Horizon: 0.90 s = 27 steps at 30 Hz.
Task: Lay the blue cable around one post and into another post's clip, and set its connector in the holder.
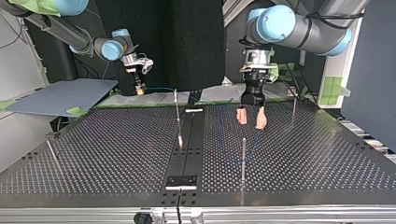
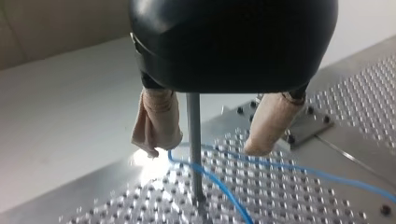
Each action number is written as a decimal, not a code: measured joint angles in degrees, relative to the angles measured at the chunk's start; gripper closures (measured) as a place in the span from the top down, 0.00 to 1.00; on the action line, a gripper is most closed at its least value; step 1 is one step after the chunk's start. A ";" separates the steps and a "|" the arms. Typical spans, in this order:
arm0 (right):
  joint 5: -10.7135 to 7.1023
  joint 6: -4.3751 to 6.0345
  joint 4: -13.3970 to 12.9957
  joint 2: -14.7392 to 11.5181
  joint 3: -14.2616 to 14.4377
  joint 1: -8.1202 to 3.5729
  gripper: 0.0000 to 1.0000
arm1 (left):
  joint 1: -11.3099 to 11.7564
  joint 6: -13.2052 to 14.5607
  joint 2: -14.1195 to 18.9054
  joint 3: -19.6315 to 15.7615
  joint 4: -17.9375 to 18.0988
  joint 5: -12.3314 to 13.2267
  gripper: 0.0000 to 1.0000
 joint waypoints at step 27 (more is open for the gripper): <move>0.00 0.00 0.13 0.02 0.00 -0.16 0.00 | 0.25 -4.88 -6.23 6.82 2.86 -6.39 0.98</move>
